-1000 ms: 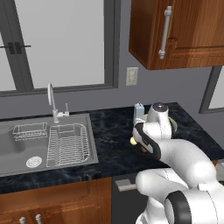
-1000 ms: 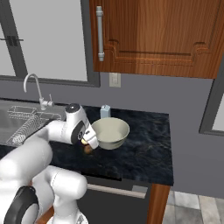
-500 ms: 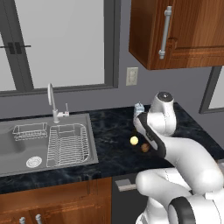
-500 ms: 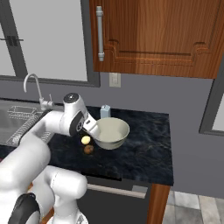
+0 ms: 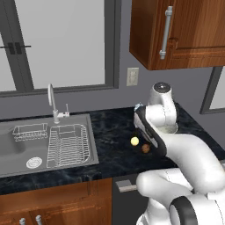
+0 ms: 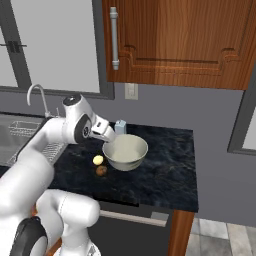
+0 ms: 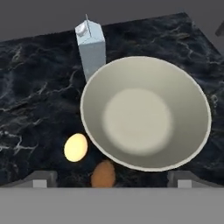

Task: Gather the eggs and milk located in the vicinity of the sink area and place them right next to the bowl.

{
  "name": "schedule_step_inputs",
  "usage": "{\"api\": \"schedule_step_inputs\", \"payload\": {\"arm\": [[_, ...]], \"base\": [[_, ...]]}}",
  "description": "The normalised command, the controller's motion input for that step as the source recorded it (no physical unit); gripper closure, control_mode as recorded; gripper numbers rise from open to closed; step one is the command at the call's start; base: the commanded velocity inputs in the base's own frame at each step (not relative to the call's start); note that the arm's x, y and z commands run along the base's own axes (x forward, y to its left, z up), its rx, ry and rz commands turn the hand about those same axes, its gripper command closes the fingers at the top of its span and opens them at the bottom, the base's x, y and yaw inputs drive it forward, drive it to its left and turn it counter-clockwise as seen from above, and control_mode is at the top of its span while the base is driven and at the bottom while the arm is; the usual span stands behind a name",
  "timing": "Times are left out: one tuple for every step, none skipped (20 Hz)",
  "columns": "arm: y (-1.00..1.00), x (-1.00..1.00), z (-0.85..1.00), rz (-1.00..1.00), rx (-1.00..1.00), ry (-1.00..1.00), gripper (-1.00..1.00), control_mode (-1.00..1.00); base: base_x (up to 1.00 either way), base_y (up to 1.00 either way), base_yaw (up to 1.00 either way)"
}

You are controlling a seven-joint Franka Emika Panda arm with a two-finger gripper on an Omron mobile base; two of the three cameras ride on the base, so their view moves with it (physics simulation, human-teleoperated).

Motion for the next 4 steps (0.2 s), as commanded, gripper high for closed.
{"api": "schedule_step_inputs", "payload": {"arm": [[0.0,0.07,0.31,0.2,-0.23,0.0,-1.0,-1.0],[0.0,0.06,0.26,0.21,-0.21,0.0,-1.0,-1.0],[-0.01,0.05,0.19,0.21,-0.17,-0.01,-1.0,-1.0],[-0.03,0.05,0.14,0.23,-0.13,-0.01,-1.0,-1.0]], "base": [[0.0,0.0,0.0],[0.0,0.0,0.0],[0.0,0.0,0.0],[0.0,0.0,0.0]]}}
